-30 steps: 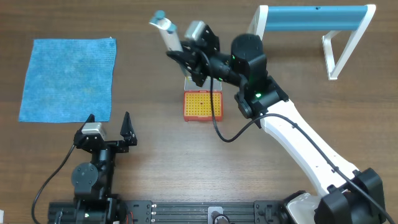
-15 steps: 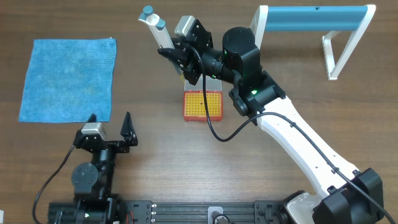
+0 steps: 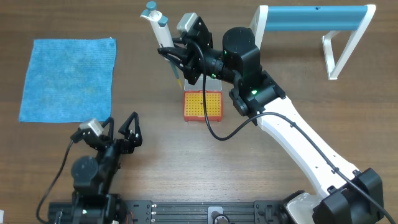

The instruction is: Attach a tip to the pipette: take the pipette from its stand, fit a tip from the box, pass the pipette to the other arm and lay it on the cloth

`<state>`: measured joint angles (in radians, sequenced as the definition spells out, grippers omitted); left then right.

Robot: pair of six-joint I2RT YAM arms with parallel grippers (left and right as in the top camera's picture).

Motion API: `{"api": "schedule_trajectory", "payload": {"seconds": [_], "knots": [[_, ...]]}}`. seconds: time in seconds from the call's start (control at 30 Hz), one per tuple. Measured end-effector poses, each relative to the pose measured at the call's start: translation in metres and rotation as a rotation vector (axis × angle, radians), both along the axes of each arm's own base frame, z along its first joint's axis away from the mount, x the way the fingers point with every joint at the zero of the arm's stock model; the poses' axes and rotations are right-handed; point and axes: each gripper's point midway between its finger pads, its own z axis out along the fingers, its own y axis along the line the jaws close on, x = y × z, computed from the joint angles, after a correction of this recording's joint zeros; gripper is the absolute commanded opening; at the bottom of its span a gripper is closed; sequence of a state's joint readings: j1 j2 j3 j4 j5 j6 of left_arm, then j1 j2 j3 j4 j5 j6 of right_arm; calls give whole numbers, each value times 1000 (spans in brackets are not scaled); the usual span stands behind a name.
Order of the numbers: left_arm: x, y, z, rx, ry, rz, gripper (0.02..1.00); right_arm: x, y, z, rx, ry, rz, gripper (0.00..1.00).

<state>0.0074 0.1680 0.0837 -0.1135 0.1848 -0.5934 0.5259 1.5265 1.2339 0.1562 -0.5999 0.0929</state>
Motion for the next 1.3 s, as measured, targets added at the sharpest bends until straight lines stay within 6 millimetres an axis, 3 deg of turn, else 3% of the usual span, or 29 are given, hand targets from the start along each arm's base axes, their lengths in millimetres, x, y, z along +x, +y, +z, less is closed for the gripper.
{"api": "schedule_trajectory", "payload": {"seconds": [0.2,0.27,0.4,0.5,0.7,0.83,0.93,1.13,1.3], "knots": [[22,-4,55,217,218,-98,996,-5,3,1,8,9,34,75],[43,-5,75,263,300,-137,996,-10,5,1,18,31,63,75],[75,-15,109,266,324,-216,996,-21,6,2,45,79,136,77],[89,-36,140,269,265,-349,996,-20,-14,5,88,169,193,75],[76,-83,189,204,56,-637,996,-29,-43,13,130,221,326,77],[58,-111,234,160,-161,-845,998,-43,-43,15,133,234,413,77],[46,-121,257,118,-245,-933,1000,-54,-42,18,134,231,476,77],[37,-126,267,53,-245,-987,925,-82,-21,30,136,140,600,80],[32,-128,269,34,-247,-1021,864,-93,-12,34,138,111,636,80]]}}
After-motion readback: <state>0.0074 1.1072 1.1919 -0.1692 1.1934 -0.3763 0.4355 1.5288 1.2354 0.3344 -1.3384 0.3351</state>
